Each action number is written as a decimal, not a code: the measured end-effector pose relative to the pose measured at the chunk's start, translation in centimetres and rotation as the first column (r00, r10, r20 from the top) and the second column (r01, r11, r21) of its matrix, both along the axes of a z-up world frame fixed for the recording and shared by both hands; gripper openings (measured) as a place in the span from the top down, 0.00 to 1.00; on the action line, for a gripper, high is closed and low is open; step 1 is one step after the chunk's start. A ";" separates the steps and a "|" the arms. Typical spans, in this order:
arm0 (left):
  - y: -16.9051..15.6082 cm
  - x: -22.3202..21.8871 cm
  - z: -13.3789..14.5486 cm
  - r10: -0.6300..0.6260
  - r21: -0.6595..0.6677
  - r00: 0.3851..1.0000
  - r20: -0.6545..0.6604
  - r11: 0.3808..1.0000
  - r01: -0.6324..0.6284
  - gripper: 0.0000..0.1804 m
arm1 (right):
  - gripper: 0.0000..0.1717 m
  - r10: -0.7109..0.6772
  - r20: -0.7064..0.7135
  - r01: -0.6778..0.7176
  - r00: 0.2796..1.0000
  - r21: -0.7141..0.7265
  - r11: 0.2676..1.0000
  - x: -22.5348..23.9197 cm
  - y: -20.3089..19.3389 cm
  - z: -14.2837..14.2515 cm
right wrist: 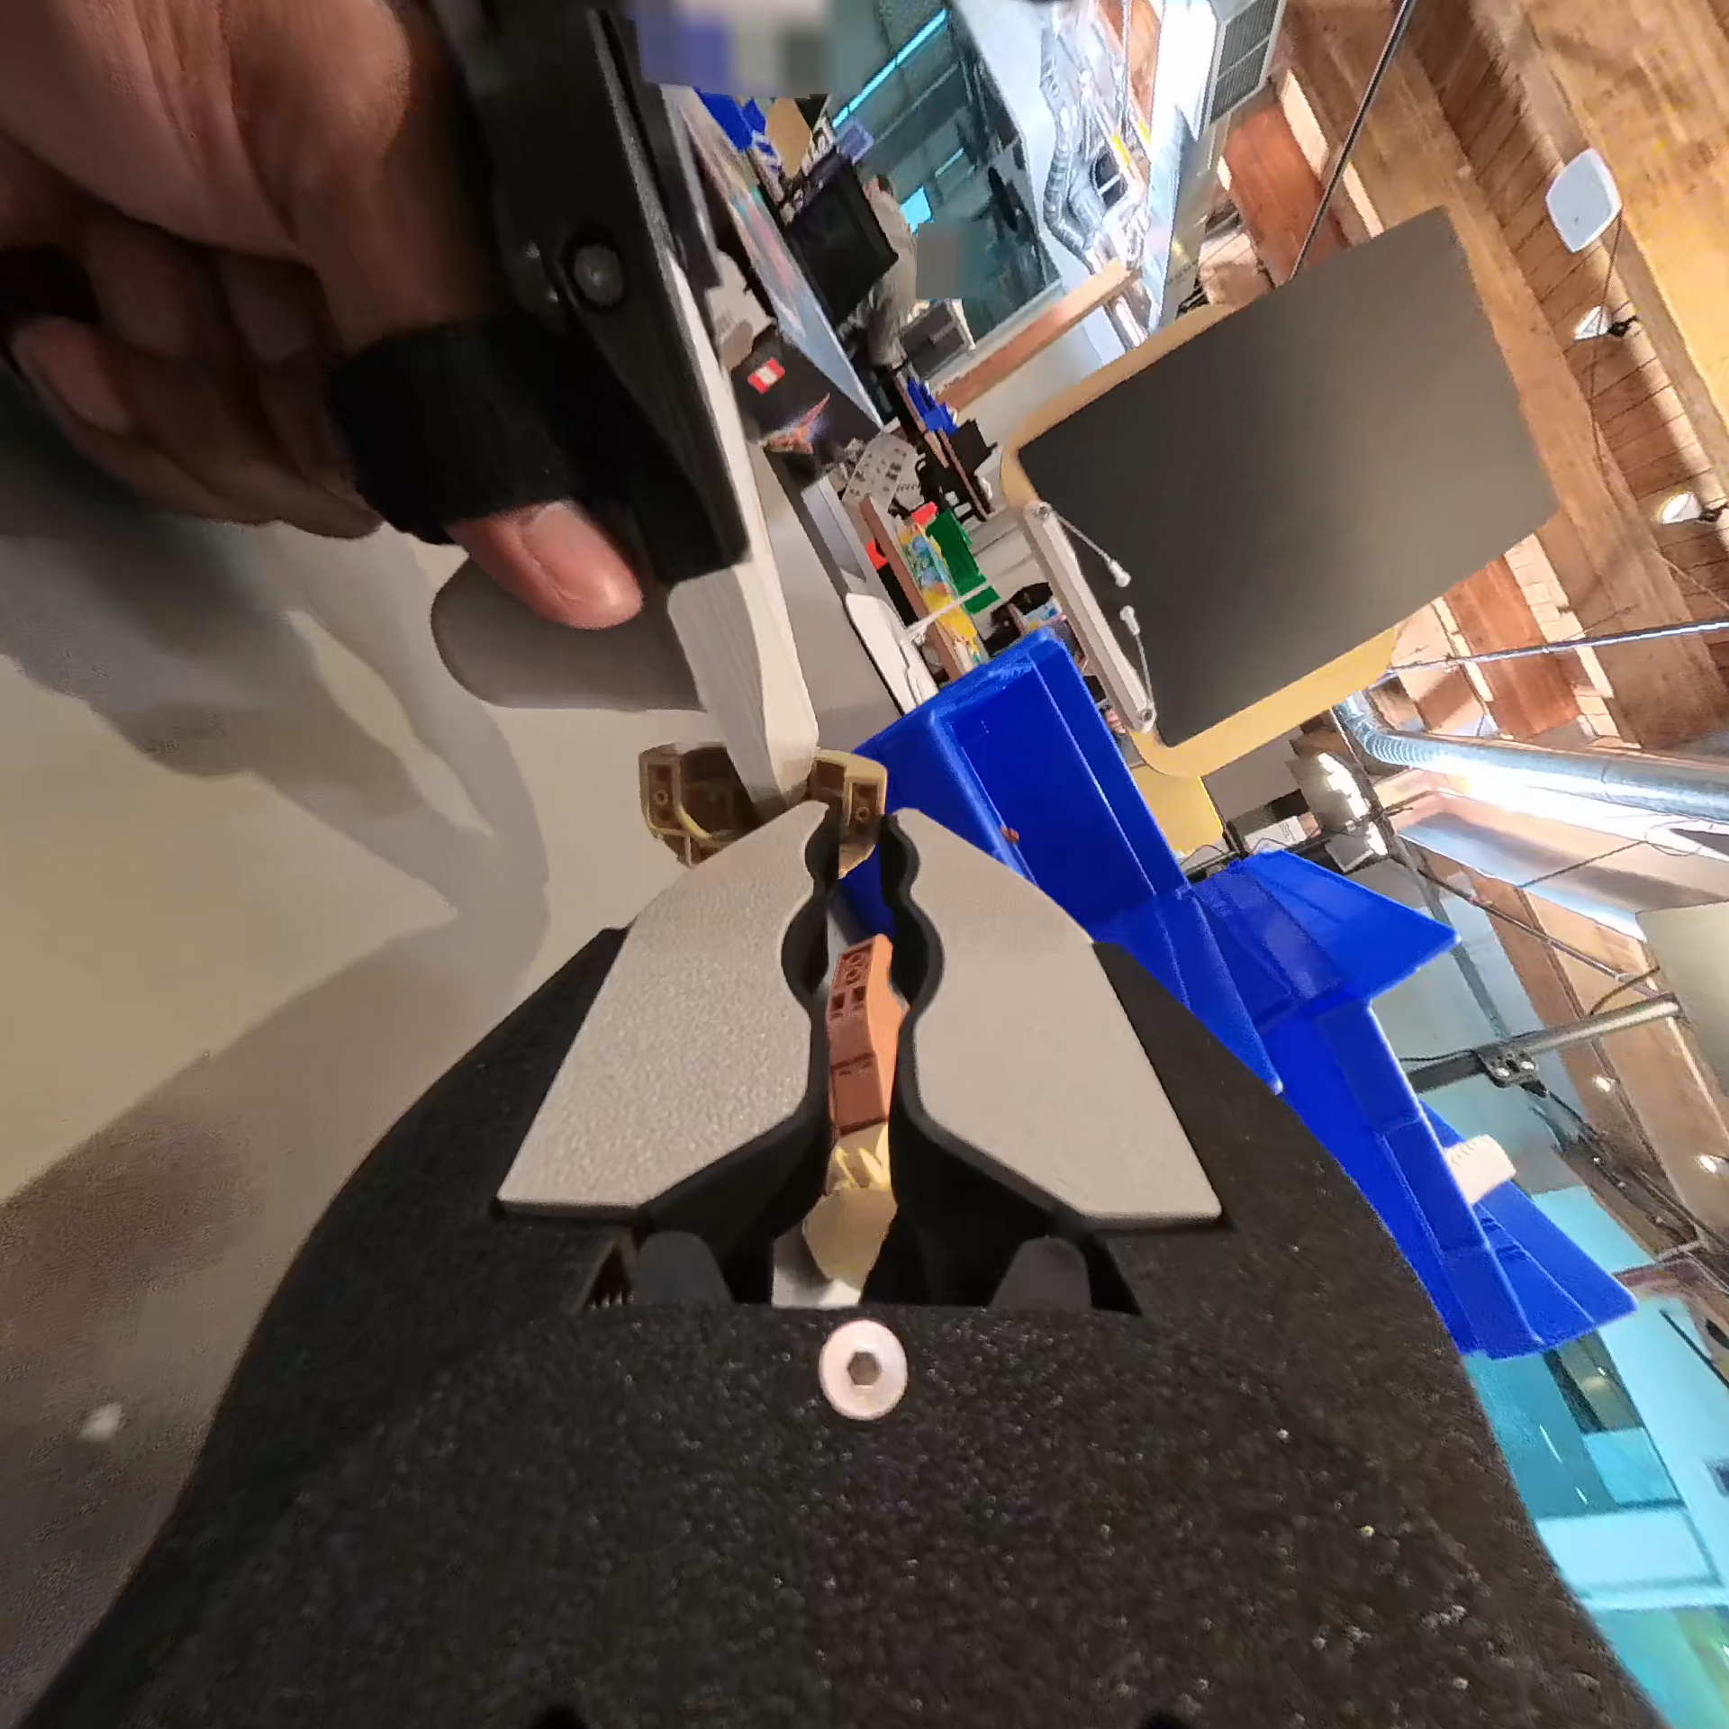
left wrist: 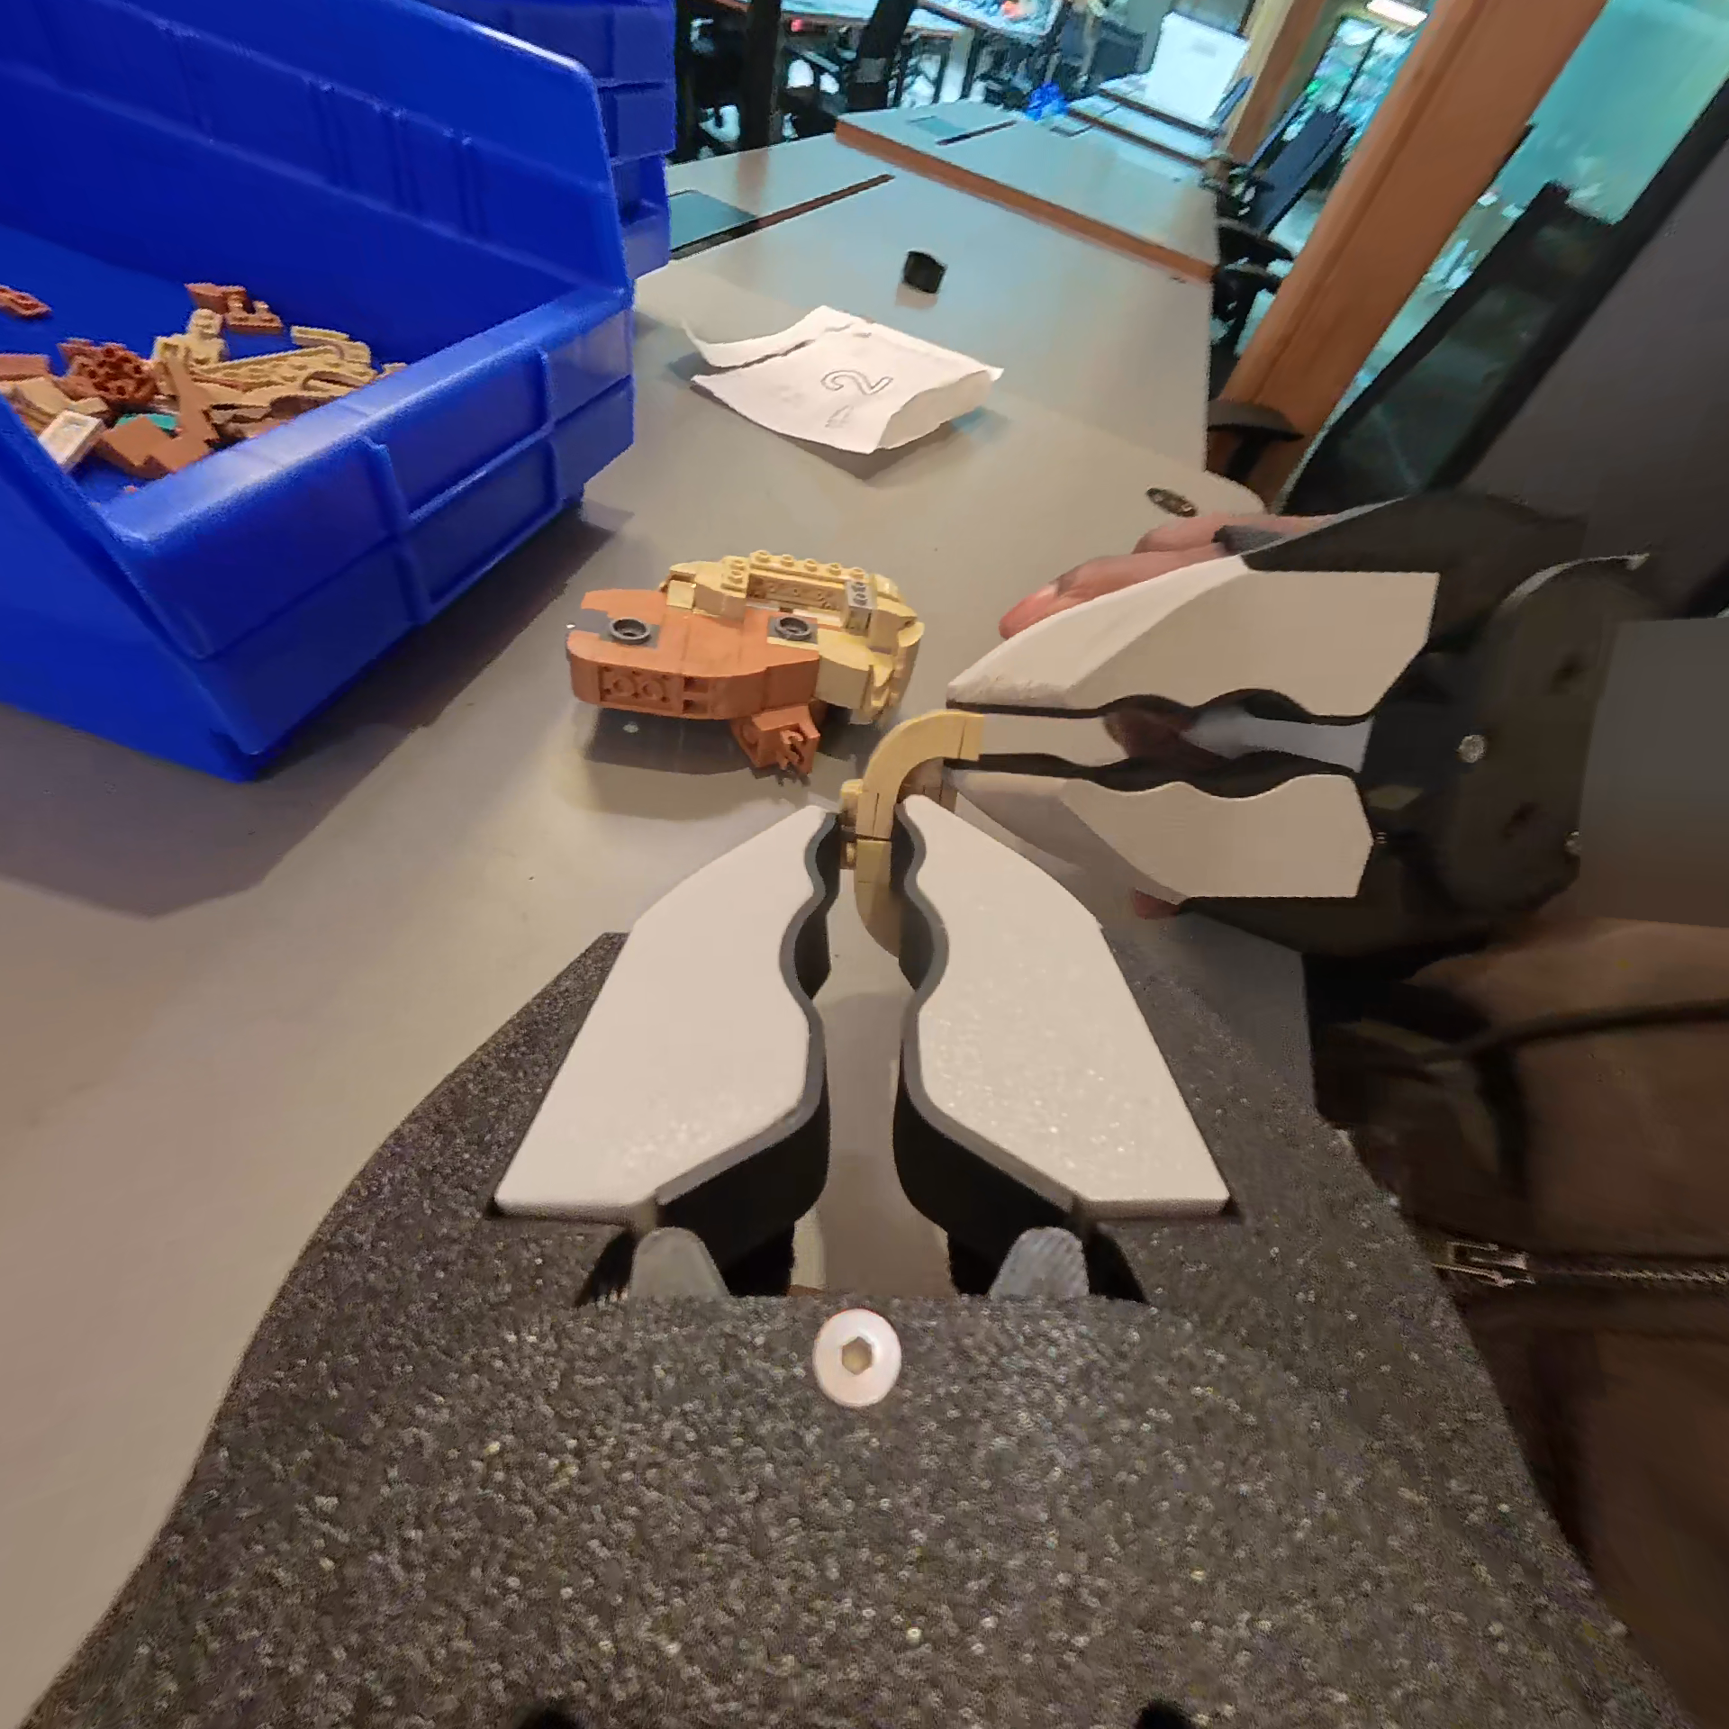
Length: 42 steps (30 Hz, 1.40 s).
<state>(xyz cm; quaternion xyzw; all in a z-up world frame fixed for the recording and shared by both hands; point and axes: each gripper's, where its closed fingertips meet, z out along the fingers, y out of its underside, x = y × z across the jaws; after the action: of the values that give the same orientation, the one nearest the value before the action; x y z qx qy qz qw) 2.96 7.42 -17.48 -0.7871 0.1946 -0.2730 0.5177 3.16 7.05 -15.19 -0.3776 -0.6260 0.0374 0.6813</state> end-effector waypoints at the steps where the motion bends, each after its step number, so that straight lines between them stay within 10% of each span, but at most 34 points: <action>1: 0.1 -0.1 -0.2 0.016 -0.002 1.000 -0.018 1.000 -0.016 0.94 | 0.95 -0.008 0.012 0.008 1.000 -0.002 1.000 0.0 0.1 -0.3; 11: 1.7 -3.1 -1.4 0.202 -0.047 0.978 -0.047 0.978 -0.204 0.95 | 1.00 -0.073 0.049 0.071 0.996 0.034 0.997 0.4 0.6 -1.1; 42: 1.0 -0.4 -1.5 0.129 0.063 0.971 -0.200 0.991 -0.119 0.95 | 0.94 -0.058 0.016 0.060 0.998 -0.095 0.994 -0.2 1.5 -1.7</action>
<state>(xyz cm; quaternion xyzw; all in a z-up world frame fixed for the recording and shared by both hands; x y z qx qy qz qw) 2.56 8.44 -18.97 -0.8083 0.2039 -0.1529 0.5307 2.92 8.54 -16.84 -0.4283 -0.6167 0.0446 0.6590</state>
